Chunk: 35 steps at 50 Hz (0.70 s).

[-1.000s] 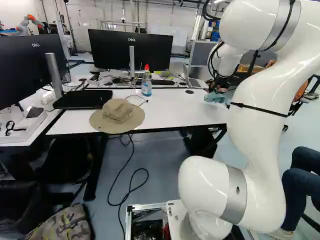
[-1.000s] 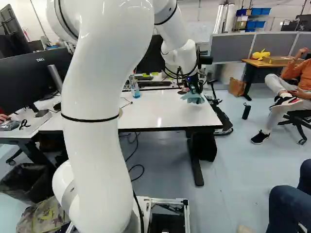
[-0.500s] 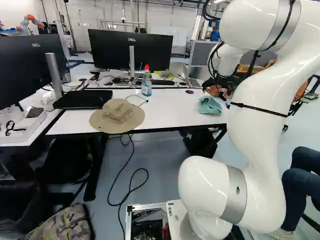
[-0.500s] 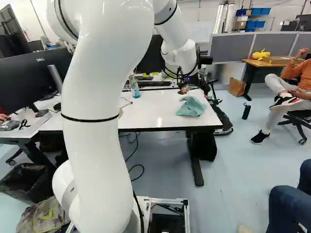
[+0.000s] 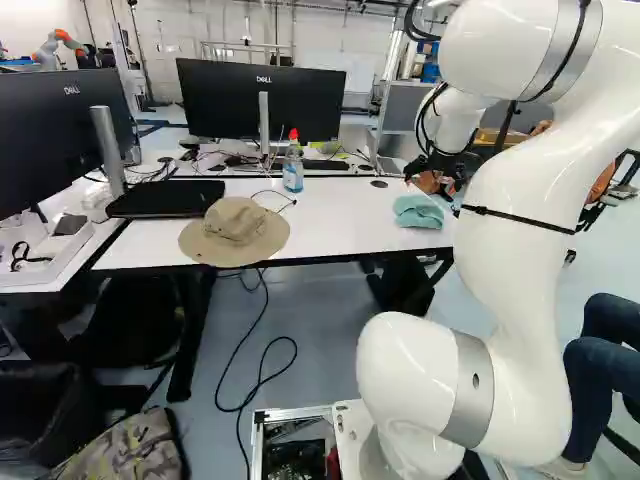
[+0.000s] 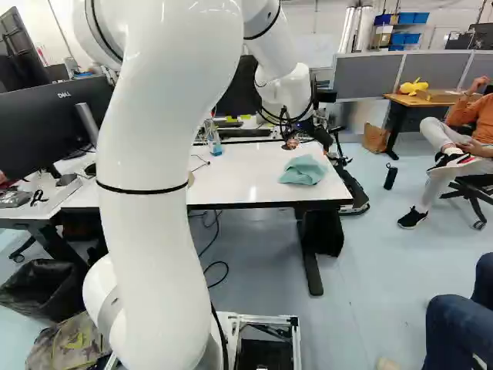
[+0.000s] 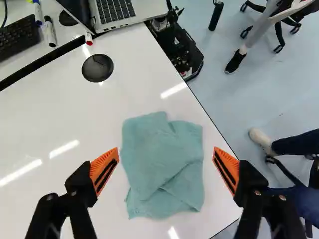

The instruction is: Clean the table with the green towel

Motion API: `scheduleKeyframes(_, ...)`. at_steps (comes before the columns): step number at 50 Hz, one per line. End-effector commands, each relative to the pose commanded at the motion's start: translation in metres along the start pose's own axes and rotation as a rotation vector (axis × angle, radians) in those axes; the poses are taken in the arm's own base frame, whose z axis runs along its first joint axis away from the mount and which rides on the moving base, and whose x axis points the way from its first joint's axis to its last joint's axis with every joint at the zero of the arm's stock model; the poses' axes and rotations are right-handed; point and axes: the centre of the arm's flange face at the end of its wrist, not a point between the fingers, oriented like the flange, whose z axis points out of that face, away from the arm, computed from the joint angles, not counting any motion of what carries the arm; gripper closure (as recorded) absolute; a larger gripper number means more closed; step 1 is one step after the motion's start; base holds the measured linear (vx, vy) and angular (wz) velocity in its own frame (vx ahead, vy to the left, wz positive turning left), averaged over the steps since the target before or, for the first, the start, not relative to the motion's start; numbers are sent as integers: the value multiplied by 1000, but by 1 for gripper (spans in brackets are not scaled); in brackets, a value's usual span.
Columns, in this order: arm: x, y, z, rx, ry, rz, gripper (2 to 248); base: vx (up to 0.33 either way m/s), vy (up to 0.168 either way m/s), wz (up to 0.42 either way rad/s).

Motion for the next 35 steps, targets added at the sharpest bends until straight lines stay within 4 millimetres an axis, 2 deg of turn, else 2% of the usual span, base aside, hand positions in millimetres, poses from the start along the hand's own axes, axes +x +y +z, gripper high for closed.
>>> scheduleKeyframes(19, -12, -13, -2, 11, 28, -17, 3, 0, 0, 0)
scheduleKeyframes(35, -31, -30, -6, 29, 70, -42, 3, 0, 0, 0)
